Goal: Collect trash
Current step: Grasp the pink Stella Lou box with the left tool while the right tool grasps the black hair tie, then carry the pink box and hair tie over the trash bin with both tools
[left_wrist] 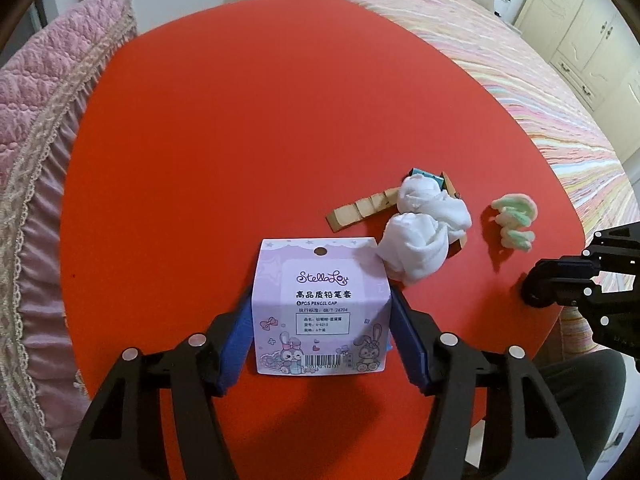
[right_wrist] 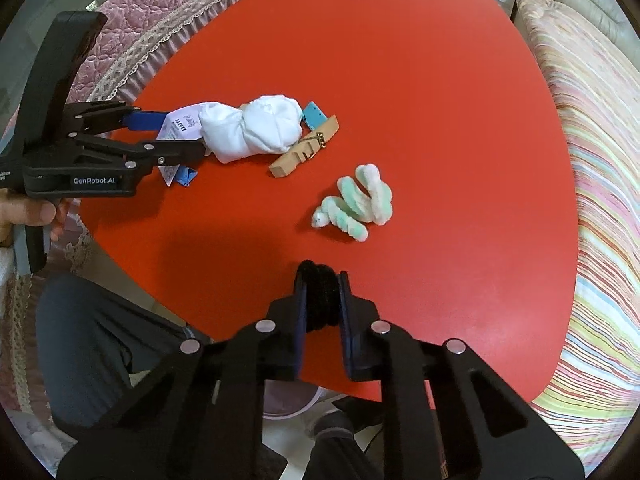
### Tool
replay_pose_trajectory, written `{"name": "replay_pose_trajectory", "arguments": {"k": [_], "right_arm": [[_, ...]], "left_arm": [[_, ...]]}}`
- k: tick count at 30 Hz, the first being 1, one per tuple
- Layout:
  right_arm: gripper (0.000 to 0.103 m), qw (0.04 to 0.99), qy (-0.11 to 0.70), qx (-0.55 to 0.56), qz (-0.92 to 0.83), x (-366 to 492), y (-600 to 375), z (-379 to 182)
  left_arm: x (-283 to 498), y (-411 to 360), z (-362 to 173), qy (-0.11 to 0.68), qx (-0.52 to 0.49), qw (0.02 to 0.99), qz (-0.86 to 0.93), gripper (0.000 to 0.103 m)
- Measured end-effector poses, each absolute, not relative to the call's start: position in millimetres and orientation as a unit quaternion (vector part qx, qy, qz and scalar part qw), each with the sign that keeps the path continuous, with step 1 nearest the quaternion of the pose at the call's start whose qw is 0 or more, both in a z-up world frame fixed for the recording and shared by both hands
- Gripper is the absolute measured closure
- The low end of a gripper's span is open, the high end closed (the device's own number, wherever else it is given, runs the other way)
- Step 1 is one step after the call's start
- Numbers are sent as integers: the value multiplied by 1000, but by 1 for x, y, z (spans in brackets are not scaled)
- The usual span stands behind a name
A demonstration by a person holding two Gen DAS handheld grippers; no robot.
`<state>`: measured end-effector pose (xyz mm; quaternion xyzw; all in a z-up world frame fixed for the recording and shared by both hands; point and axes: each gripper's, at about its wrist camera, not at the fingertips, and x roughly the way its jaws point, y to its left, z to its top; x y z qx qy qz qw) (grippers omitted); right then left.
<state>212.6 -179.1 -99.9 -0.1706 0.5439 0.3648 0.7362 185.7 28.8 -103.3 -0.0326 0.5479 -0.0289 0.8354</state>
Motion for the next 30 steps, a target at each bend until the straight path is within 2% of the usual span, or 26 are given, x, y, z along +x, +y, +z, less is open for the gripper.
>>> {"name": "replay_pose_trajectory", "arguments": {"k": [16, 30], "right_arm": [[92, 757, 519, -155, 366, 202, -183, -77], [91, 791, 464, -132, 377, 166, -199, -23]], "left_arm": [[162, 28, -71, 513, -28, 858, -18, 41], [115, 6, -20, 462, -7, 886, -29, 41]]}}
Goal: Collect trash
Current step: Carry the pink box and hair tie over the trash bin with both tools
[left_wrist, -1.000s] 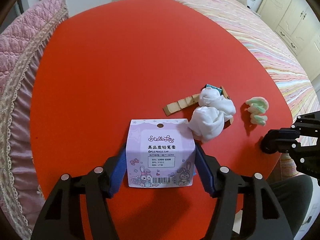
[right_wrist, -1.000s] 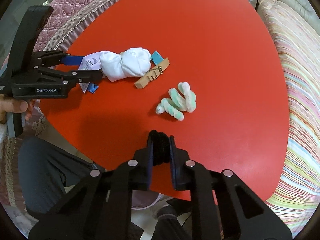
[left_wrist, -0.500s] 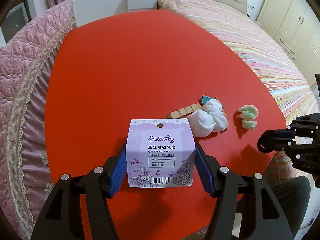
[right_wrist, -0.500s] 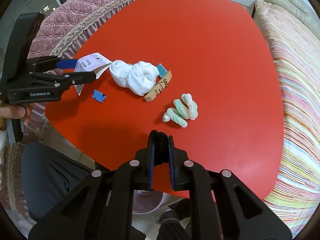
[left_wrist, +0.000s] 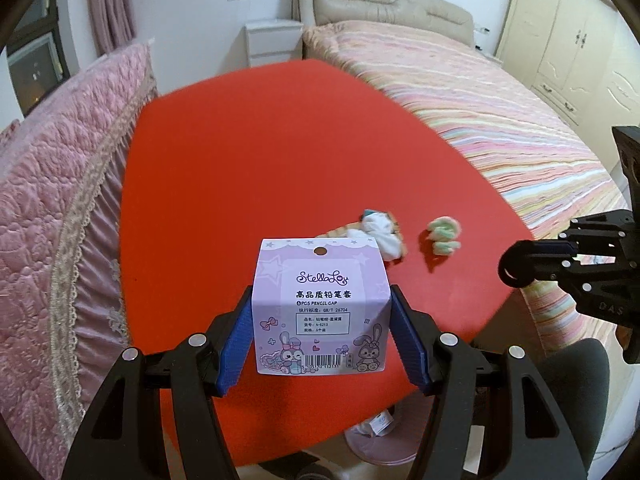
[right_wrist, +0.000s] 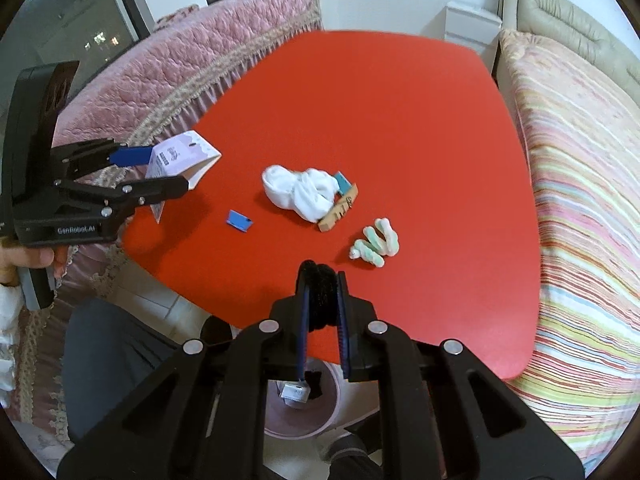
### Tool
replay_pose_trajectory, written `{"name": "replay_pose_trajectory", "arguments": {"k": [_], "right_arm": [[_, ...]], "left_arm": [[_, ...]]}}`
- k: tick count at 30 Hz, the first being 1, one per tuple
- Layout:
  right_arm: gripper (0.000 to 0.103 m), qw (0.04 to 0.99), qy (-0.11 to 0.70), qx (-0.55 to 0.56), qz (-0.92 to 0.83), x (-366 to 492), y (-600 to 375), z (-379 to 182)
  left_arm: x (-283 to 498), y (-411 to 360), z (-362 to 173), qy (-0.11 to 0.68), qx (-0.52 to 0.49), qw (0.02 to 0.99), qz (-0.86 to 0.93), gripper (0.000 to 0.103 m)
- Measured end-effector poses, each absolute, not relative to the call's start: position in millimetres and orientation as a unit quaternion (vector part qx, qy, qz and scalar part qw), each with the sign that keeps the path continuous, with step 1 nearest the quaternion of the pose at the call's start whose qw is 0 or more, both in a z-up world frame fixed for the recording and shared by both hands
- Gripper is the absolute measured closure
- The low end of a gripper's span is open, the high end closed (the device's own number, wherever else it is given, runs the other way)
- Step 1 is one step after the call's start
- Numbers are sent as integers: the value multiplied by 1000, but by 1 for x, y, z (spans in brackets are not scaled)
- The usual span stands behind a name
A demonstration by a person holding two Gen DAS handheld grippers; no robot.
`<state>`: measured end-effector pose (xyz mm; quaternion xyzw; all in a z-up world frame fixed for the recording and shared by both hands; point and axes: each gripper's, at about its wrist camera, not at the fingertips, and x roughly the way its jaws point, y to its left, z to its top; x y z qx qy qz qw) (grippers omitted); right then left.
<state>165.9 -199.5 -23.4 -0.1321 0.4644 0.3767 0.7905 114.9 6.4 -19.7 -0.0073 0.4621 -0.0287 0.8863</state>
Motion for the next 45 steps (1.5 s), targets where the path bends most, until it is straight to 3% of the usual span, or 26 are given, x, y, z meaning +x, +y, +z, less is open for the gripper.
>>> {"name": "replay_pose_trajectory", "arguments": {"k": [18, 45], "right_arm": [[91, 812, 411, -112, 400, 82, -237, 15], [91, 784, 446, -116, 416, 23, -243, -25]], "left_arm": [[31, -33, 19, 407, 6, 911, -64, 41], [-28, -71, -19, 442, -7, 891, -105, 41]]}}
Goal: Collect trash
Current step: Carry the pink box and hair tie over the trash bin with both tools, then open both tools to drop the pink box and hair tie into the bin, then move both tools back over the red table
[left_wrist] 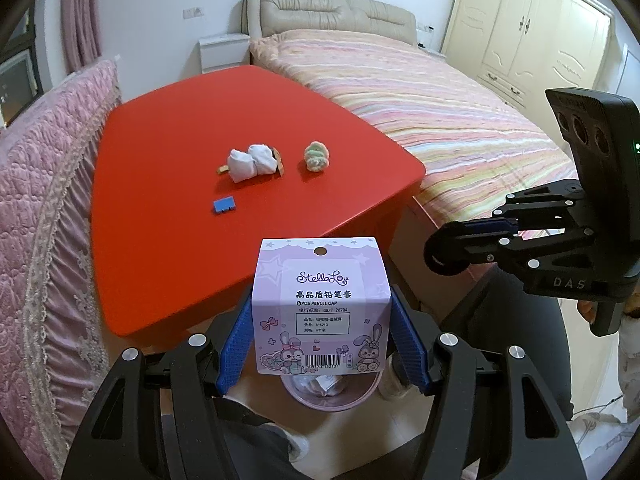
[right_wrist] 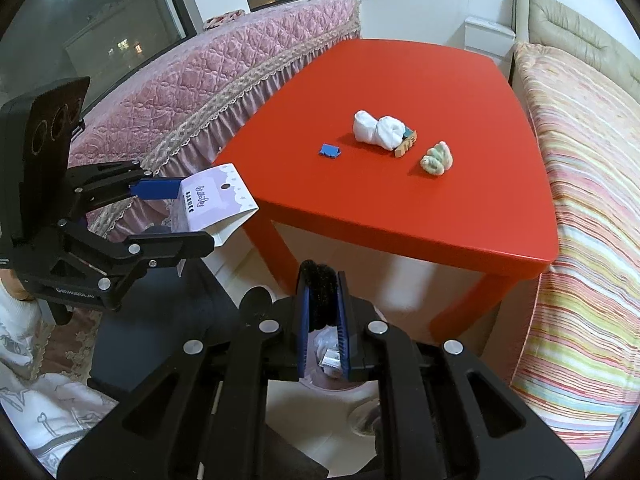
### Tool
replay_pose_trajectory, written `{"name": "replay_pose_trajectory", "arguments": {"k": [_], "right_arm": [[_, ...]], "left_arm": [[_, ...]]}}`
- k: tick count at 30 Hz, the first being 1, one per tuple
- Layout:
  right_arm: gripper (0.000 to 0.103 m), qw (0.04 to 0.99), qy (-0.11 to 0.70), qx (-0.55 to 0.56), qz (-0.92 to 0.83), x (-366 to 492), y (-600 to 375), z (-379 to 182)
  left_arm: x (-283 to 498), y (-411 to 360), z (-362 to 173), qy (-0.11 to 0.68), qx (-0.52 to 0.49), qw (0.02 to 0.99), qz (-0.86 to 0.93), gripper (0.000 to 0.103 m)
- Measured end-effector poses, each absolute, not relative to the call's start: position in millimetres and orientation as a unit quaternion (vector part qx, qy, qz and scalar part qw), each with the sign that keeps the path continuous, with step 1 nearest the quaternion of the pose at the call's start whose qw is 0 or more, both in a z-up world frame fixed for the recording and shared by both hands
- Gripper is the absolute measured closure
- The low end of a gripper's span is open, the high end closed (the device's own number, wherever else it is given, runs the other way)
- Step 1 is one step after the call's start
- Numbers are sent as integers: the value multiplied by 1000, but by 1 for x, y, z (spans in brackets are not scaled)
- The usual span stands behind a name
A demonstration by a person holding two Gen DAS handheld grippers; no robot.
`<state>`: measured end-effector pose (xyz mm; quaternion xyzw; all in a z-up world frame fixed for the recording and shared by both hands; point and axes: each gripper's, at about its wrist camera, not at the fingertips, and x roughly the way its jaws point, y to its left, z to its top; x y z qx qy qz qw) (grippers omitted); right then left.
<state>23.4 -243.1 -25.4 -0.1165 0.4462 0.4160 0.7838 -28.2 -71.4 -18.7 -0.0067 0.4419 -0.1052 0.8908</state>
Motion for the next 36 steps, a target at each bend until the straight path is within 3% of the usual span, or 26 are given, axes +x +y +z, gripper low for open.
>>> {"name": "replay_pose_trajectory", "arguments": {"k": [8, 9, 10, 12, 16, 23, 36], "right_arm": [[88, 776, 451, -112, 426, 25, -242, -27], [85, 776, 452, -113, 425, 25, -242, -28], [78, 776, 454, -114, 423, 26, -242, -29], [37, 780, 453, -108, 418, 27, -244, -30], [13, 785, 456, -93, 408, 33, -249, -31], [6, 787, 460, -93, 400, 34, -248, -32], [5, 788, 462, -87, 397, 33, -248, -30]], "left_arm": [[-25, -73, -21, 447, -12, 887, -116, 40], [-25, -73, -21, 448, -13, 886, -117, 32], [-24, -73, -22, 446, -15, 887, -117, 15], [-24, -72, -21, 439, -17, 891, -115, 13], [-22, -66, -23, 445, -21, 890, -98, 9], [-22, -59, -23, 446, -23, 891, -81, 8], [-23, -57, -21, 445, -25, 892, -81, 8]]}}
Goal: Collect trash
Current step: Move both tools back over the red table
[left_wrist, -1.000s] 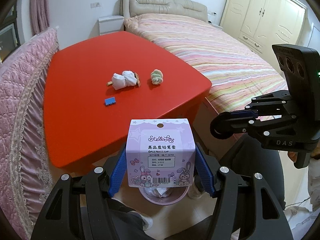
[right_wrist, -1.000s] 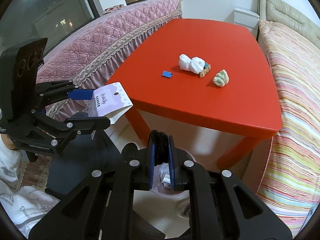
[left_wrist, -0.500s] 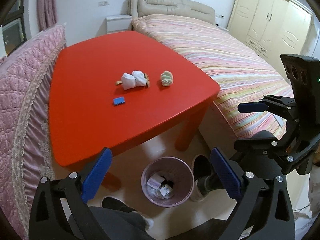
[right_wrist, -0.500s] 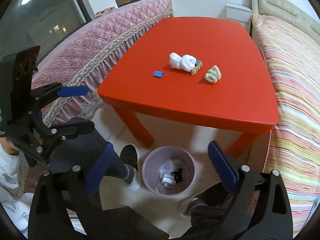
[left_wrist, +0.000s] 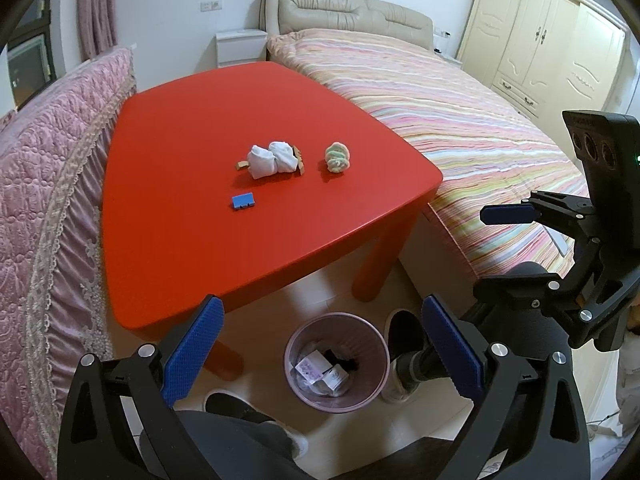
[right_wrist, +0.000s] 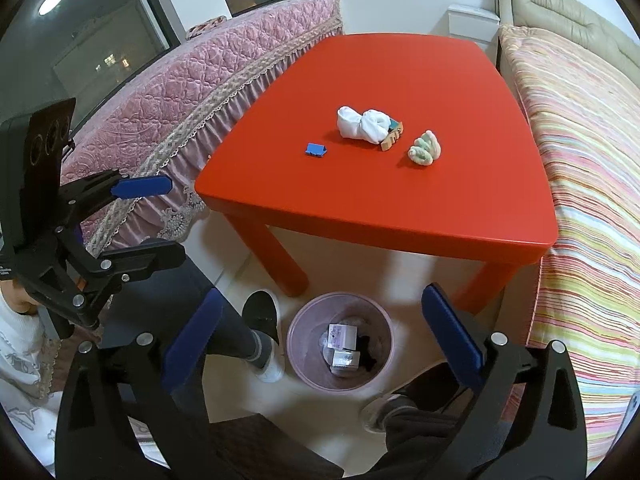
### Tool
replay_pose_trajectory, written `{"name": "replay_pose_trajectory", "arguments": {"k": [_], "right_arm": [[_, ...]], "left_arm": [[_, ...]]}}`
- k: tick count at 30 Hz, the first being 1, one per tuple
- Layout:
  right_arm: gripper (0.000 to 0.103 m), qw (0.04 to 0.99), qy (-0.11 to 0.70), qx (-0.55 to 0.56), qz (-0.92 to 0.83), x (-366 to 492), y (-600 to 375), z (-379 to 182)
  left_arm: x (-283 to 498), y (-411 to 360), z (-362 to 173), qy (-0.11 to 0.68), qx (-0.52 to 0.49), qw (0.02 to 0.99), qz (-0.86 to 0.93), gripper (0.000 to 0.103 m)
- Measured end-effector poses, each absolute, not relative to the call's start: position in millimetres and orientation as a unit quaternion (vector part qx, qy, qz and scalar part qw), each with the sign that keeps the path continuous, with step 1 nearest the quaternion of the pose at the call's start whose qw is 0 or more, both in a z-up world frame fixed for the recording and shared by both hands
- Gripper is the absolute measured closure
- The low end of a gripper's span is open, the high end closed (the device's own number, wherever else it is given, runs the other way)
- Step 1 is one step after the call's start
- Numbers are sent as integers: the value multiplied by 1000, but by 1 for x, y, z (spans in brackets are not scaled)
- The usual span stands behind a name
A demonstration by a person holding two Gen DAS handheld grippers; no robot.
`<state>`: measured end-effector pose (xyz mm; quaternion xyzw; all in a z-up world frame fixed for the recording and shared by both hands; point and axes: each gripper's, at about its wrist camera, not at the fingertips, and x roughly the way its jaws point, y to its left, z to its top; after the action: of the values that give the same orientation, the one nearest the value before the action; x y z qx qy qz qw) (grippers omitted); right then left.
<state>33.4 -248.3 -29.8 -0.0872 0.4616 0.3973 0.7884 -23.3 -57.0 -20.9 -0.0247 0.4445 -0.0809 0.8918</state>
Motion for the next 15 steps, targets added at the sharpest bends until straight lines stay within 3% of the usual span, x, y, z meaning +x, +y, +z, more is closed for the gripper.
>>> {"name": "replay_pose_trajectory", "arguments": {"k": [15], "right_arm": [[5, 789, 459, -92, 398, 36, -247, -27]], "left_arm": [[-20, -52, -19, 445, -34, 892, -73, 8]]}}
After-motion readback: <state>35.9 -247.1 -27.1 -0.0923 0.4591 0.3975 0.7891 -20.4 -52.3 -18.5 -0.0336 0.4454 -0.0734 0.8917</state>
